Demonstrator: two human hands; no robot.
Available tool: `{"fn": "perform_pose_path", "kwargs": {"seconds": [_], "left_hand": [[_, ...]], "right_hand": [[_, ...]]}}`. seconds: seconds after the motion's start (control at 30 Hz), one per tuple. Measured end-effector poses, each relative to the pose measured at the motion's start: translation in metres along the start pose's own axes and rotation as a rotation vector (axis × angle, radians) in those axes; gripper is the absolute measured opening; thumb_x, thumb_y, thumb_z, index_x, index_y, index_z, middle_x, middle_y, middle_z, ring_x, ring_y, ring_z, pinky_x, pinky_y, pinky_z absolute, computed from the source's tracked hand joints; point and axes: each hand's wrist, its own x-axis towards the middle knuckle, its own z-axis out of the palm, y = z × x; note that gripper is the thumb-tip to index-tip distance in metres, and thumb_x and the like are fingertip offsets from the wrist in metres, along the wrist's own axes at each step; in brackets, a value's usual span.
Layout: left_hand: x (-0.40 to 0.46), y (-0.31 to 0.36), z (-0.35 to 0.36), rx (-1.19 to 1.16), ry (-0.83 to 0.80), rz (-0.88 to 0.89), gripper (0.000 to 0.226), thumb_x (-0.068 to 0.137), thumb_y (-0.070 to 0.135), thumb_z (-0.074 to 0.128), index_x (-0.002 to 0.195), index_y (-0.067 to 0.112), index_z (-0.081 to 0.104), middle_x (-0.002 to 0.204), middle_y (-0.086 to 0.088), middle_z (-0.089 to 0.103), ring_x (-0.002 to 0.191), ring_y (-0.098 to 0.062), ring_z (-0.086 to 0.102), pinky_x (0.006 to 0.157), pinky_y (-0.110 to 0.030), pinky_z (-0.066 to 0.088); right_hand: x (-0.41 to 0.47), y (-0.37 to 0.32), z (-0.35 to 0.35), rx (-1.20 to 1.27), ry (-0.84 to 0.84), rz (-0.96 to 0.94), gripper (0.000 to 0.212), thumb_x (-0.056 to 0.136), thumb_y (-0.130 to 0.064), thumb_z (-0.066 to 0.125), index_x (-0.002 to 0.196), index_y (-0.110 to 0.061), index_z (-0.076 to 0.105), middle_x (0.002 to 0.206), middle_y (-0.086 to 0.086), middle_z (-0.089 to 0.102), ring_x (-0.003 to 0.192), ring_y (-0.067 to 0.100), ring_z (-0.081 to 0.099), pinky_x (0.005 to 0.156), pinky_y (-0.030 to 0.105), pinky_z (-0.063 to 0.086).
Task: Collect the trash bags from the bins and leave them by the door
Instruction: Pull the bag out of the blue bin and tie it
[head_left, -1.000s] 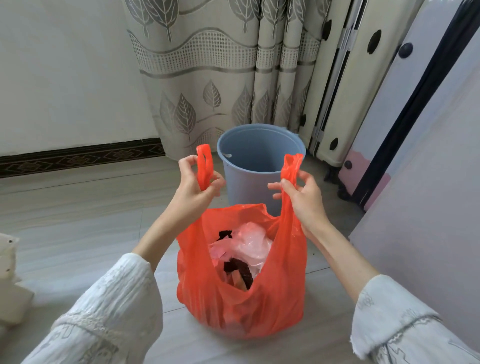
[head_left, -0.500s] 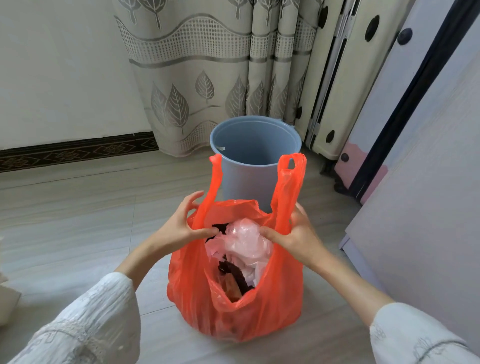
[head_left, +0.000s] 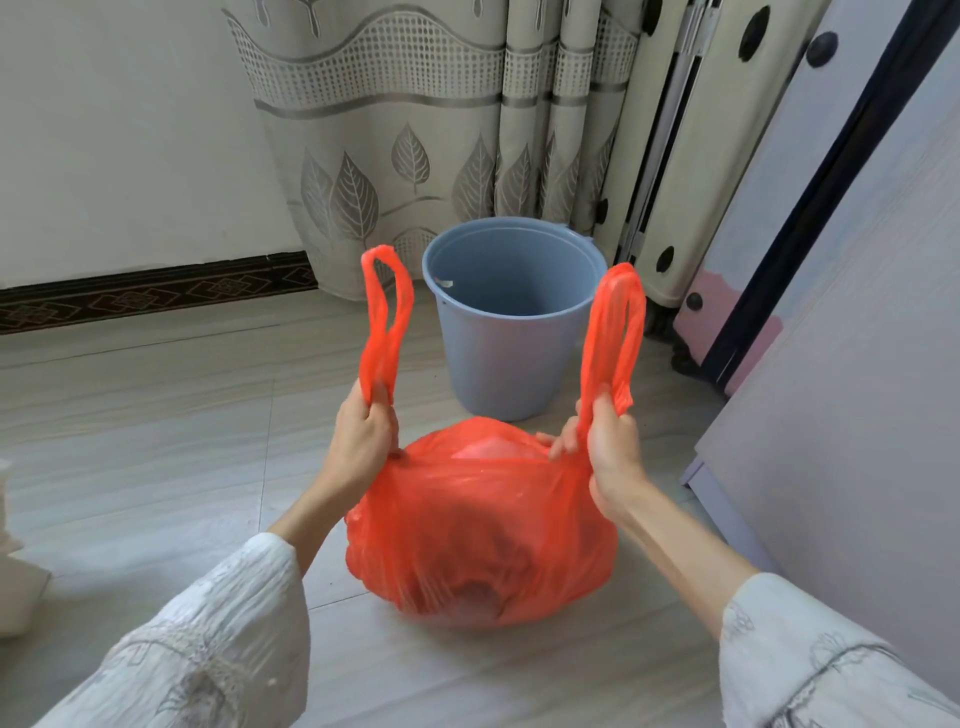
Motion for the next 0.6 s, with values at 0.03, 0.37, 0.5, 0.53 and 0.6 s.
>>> {"fn": "perform_pose_path", "kwargs": {"seconds": [0.03,0.37,0.5,0.53,0.6], "left_hand": [[0.000,-0.001,0.002,-0.004,0.007,-0.018,0.024,0.099,0.030,0.025,0.086,0.016,0.041,0.049,0.003,0.032,0.035,-0.007,0.032,0.044,-0.026,0.031],[-0.007,-0.014,-0.002,-0.094,-0.076,-0.253,0.029,0.085,-0.001,0.046,0.111,0.012,0.046,0.070,0.002,0.041,0.060,-0.013,0.040,0.056,-0.024,0.035],[-0.011,-0.019,-0.003,0.021,-0.064,-0.186,0.012,0.094,0.024,0.046,0.087,0.019,0.054,0.071,0.004,0.044,0.067,-0.016,0.041,0.059,-0.026,0.034],[-0.012,-0.022,-0.003,0.048,-0.072,-0.189,0.018,0.094,0.031,0.046,0.086,0.018,0.057,0.071,0.004,0.047,0.065,-0.016,0.043,0.059,-0.027,0.035],[-0.017,-0.024,-0.003,0.012,-0.050,-0.196,0.033,0.095,0.038,0.041,0.081,0.014,0.060,0.077,0.002,0.057,0.067,-0.016,0.050,0.063,-0.027,0.040]], "right_hand": [[-0.002,-0.003,0.004,0.030,0.002,-0.001,0.045,0.099,-0.031,0.026,0.062,-0.011,0.041,0.025,-0.004,0.031,0.024,0.014,0.039,0.058,0.033,0.054],[0.012,0.006,-0.005,0.106,-0.095,0.238,0.022,0.094,-0.021,0.048,0.073,-0.014,0.045,0.032,-0.009,0.021,0.023,0.004,0.019,0.041,0.022,0.037],[0.009,0.011,0.002,0.034,-0.054,0.159,0.036,0.100,-0.020,0.034,0.069,-0.008,0.047,0.052,0.002,0.034,0.033,0.007,0.035,0.036,0.018,0.033],[0.009,0.011,0.003,0.057,-0.029,0.147,0.038,0.101,-0.022,0.032,0.067,-0.009,0.044,0.054,0.004,0.037,0.035,0.010,0.041,0.036,0.017,0.034],[0.010,0.010,0.003,0.170,0.000,0.158,0.037,0.101,-0.026,0.029,0.068,-0.013,0.038,0.045,0.005,0.041,0.033,0.014,0.053,0.038,0.018,0.042]]}}
